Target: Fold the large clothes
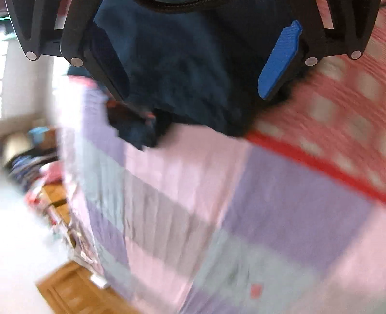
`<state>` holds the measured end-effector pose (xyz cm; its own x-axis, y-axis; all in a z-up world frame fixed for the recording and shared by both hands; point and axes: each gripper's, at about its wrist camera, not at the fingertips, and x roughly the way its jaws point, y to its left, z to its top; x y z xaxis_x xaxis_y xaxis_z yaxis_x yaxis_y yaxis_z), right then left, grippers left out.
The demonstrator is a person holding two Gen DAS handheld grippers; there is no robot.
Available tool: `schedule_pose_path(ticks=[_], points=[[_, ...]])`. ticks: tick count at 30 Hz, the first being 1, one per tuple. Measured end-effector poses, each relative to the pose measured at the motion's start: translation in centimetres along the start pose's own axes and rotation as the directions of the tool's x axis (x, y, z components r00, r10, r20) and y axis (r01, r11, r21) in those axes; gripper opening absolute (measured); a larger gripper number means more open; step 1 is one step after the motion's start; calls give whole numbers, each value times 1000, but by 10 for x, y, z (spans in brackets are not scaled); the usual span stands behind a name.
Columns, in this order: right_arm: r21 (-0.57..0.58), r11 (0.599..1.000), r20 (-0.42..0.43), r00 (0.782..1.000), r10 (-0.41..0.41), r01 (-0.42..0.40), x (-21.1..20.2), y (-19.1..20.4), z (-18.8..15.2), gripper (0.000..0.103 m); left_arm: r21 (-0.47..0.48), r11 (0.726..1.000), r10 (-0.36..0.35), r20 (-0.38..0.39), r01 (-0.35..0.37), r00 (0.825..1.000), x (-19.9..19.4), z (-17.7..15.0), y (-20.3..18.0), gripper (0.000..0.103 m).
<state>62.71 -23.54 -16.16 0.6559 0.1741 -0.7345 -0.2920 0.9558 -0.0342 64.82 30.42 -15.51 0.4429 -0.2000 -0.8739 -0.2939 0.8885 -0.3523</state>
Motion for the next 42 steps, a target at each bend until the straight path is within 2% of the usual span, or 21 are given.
schedule_pose_path(ticks=[2,4,7,9,10,11,12,13,15,19,23,26,28,30,31,33,35,37,39,42], points=[[-43,999,7,1000,-2,2,-10,25,-26,93,161,979,118,70,-128,991,-10,-34,-26,90],[-50,998,-17,999,-29,28,-15,47,-63,93,300,933,168,127,-199,978,-13,-94,-51,90],[-22,997,-94,993,-73,71,-11,69,-121,93,379,907,142,132,-182,981,-2,-161,-62,90],[9,995,-172,981,-92,95,7,75,-147,93,378,913,129,90,-154,987,23,-197,-64,90],[41,994,-196,976,-90,100,20,76,-155,93,381,910,148,61,-160,987,43,-206,-66,90],[53,993,-197,976,-96,109,29,78,-157,93,390,904,172,47,-176,984,59,-208,-68,90],[49,991,-200,974,-111,123,42,79,-153,101,394,896,209,34,-206,977,81,-209,-69,90],[44,990,-213,970,-120,132,58,80,-145,103,397,888,236,43,-234,971,101,-203,-70,97],[45,989,-198,972,-130,142,84,79,-122,103,394,877,263,91,-277,961,122,-187,-76,103],[33,990,-219,967,-129,139,136,69,-76,103,328,895,283,110,-304,953,142,-136,-85,103],[34,993,-214,971,-107,117,155,59,-52,103,294,881,336,162,-370,928,136,-117,-96,101],[27,993,-186,977,-109,116,148,60,-55,103,312,903,234,217,-295,948,109,-138,-110,100],[34,992,-124,986,-113,118,126,63,-58,102,346,895,190,271,-280,944,86,-161,-116,100],[58,995,-36,997,-74,76,91,69,-67,102,380,890,134,313,-253,940,63,-194,-121,100],[71,996,1,998,-63,63,70,76,-76,103,380,890,125,325,-250,937,55,-207,-120,100],[91,995,21,999,-38,36,34,93,-103,103,385,889,117,336,-249,935,43,-238,-119,100],[108,994,-7,1000,-28,29,7,112,-137,103,380,887,138,328,-264,935,43,-265,-112,100],[98,994,-81,996,-43,51,-1,129,-171,103,386,871,188,310,-304,932,50,-286,-106,101],[86,994,-151,987,-49,63,4,140,-194,103,396,848,252,282,-352,926,73,-291,-98,101],[84,993,-170,983,-69,84,29,140,-199,103,381,863,252,248,-333,935,97,-279,-88,103]])
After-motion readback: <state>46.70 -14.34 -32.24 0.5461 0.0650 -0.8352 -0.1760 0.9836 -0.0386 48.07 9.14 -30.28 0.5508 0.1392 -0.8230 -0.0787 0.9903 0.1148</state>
